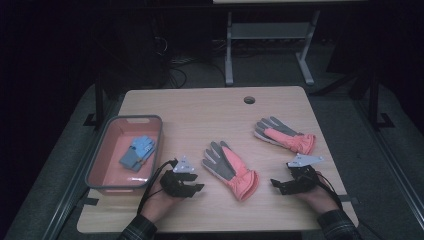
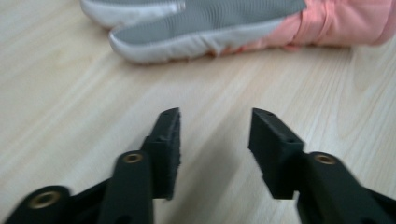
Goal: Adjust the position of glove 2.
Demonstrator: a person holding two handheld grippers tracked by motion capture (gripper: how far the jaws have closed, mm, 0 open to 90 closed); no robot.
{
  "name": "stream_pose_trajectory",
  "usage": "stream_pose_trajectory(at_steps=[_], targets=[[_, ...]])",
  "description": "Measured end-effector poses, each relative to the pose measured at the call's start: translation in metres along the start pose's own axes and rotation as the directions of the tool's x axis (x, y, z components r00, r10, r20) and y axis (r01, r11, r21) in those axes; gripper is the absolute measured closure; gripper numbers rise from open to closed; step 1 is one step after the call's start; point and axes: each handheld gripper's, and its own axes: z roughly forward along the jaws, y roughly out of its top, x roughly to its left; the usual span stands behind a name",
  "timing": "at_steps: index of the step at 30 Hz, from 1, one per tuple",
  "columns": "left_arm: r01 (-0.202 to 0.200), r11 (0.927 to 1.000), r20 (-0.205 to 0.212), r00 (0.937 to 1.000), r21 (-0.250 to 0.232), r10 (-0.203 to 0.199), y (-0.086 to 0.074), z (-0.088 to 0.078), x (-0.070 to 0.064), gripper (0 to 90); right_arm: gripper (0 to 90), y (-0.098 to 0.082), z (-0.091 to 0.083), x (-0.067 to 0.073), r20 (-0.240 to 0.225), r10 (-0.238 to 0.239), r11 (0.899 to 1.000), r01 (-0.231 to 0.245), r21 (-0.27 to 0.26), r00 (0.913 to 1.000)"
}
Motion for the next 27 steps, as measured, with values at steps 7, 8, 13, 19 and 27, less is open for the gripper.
stream_pose_trajectory(at_steps=[7,8,13,19,27], targets=[[-0.066,0.9975,-0.028,0.9975,-0.026,0.065,-0.012,0.007,-0.001,20.2,40.9,0.016,-0.01,-0.001,-0.021,-0.014,1.0,0.015,0.021,0.9997],[-0.076,0.9966,-0.027,0.9968,-0.031,0.075,-0.014,0.009,-0.001,20.2,40.9,0.016,-0.01,-0.001,-0.021,-0.014,1.0,0.015,0.021,0.9997],[-0.09,0.993,-0.013,0.9959,-0.076,0.09,-0.018,0.011,0.0,12.5,63.4,0.041,-0.024,-0.013,-0.017,-0.016,0.999,0.015,-0.041,0.9997],[-0.094,0.9926,-0.011,0.9955,-0.076,0.094,-0.018,0.012,0.0,12.5,74.3,0.064,-0.035,-0.036,-0.002,-0.006,0.996,0.006,-0.091,1.0],[-0.086,0.9933,-0.005,0.9963,-0.077,0.086,-0.018,0.012,0.0,12.6,79.3,0.078,-0.027,-0.077,0.036,0.081,0.992,-0.077,-0.096,0.9961]])
